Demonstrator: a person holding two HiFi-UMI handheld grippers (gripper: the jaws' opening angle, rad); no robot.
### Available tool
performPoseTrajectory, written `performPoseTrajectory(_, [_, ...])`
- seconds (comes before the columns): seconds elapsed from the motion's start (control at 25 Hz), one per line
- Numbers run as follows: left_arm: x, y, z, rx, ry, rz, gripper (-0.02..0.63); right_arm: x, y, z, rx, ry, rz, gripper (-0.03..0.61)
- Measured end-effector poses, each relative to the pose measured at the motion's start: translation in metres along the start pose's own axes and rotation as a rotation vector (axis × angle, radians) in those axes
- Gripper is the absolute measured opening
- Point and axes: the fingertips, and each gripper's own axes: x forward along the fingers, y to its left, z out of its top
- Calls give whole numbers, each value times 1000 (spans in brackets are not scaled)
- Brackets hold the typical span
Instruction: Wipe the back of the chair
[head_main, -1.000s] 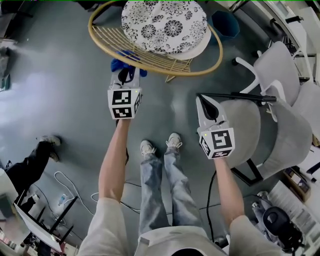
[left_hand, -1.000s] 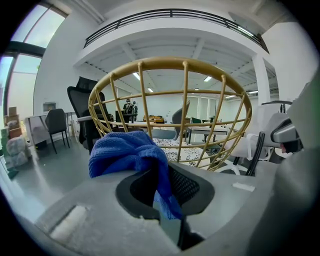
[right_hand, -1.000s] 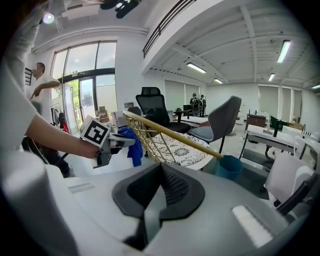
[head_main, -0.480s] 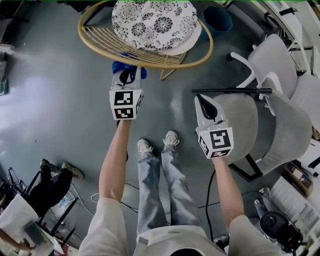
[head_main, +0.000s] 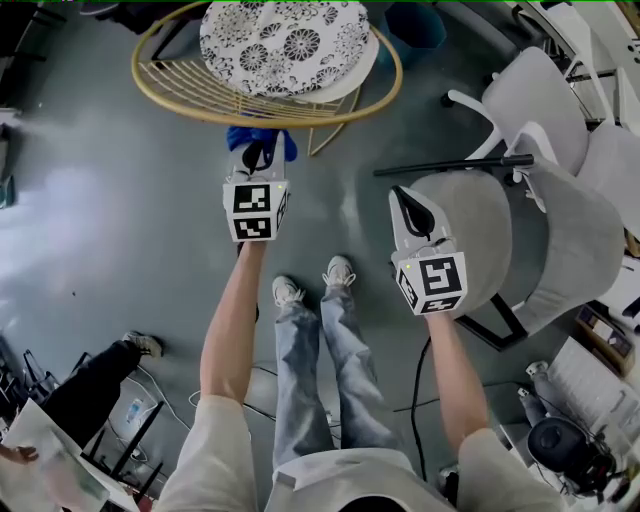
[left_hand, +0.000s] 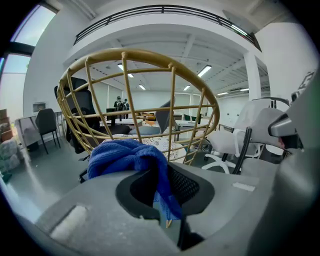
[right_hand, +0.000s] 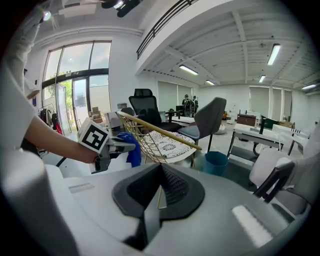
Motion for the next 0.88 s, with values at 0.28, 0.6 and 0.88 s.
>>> performPoseTrajectory(0.28, [2,-19,3,-62,-13,-4,52,-12,-11,-6,14,-3,-27,0])
performPoseTrajectory(0.6, [6,-51,5,-66,-26,-55,52,-15,-15,-6,13,-6,-43,0])
performPoseTrajectory(0.88, [6,-66,2,-63,-18,-104,51,-8,-5,-5,12,5,-36,0])
